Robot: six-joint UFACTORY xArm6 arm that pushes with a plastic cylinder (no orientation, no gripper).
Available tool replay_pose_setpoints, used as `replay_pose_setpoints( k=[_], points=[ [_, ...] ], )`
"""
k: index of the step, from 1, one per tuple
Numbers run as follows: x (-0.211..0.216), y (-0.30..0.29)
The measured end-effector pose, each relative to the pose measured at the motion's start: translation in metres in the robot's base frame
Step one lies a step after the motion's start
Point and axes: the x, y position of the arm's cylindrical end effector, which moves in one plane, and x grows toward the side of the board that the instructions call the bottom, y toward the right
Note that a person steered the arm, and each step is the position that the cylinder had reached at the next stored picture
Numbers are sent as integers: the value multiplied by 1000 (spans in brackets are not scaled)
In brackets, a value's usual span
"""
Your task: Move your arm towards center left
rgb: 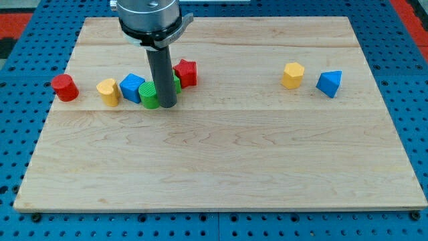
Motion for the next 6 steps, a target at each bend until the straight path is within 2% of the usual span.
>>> replay_pose_setpoints(
  k=[2, 3, 4, 5, 6],
  points=[
    [10, -27],
    [4, -65],
    [-9, -63],
    [18, -56],
    [43, -153]
  ],
)
